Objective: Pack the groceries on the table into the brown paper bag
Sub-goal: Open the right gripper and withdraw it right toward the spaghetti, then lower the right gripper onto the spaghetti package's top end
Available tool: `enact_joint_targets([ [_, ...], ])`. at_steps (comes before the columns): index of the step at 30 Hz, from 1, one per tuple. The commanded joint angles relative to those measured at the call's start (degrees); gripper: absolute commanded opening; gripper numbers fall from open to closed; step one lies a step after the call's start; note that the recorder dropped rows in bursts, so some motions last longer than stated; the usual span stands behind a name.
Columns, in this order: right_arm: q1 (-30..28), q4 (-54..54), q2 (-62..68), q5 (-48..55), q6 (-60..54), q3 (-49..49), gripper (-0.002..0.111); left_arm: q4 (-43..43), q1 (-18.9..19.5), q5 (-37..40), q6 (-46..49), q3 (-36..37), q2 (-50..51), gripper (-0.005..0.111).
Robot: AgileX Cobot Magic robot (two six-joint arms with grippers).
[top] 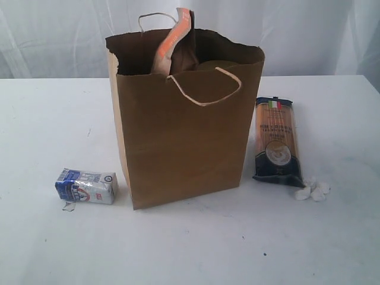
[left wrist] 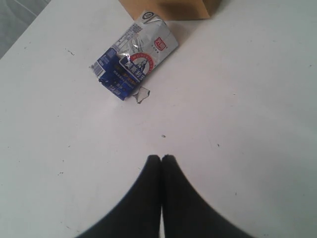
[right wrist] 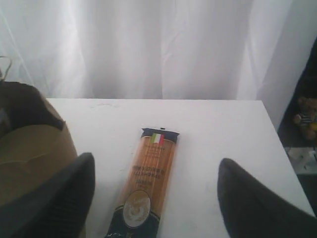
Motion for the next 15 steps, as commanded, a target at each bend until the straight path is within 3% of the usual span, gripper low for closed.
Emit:
enact_joint_targets([
  [1,-3.7,-1.1,5.0,0.2,5.5,0.3,0.072,-0.2,0.1,-0.1,-0.3,0.3,-0.4,0.0],
  [15,-13.7,3.1,33.4,-12.1,6.5,-0.2,0.072,-0.2,0.1,-0.1,-0.3,0.3,-0.4,0.0],
])
